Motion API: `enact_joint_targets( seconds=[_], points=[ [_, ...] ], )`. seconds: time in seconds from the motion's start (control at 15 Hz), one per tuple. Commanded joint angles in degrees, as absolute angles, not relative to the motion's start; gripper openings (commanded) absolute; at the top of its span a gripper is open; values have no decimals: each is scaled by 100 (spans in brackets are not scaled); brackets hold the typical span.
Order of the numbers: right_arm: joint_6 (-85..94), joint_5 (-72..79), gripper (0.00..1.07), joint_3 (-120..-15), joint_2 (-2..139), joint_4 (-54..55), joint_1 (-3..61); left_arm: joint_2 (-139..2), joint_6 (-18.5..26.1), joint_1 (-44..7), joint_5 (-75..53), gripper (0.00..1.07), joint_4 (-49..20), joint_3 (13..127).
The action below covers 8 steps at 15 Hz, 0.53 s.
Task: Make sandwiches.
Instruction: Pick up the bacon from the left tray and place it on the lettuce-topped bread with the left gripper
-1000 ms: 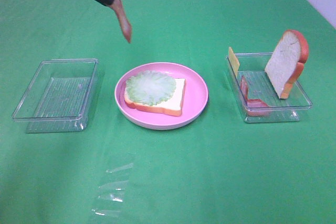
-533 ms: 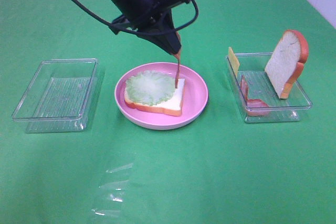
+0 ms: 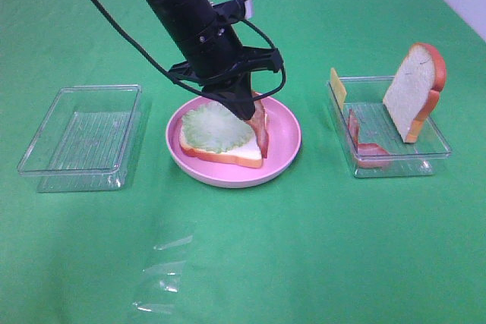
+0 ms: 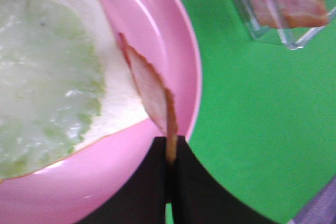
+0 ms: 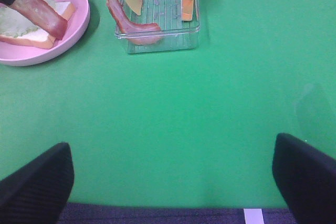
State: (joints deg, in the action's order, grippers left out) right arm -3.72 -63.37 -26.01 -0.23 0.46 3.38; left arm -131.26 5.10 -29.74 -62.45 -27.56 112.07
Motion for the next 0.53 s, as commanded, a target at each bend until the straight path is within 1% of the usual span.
enact_joint_targets(
  seconds=[0.07,0.13,0.2,0.4,0.53],
  points=[
    [-332,-6297,98,-2595,-172,29,304,-13195,493,-2962,-6113,0,-2126,11230],
    [-332,-6297,98,-2595,-172,29,304,-13201,470,-2962,-6039,0,-1707,11230],
    [-332,-6297,98,-2595,-172,29,304,-13201,384,-2962,-5999,0,-1495,11230],
    [-332,-6297,98,-2595,-172,29,304,-13201,155,-2962,-5970,0,-985,11230],
    [-332,-6297,98,-2595,-172,29,304,-13201,63,-2962,-5970,0,-768,11230]
  ],
)
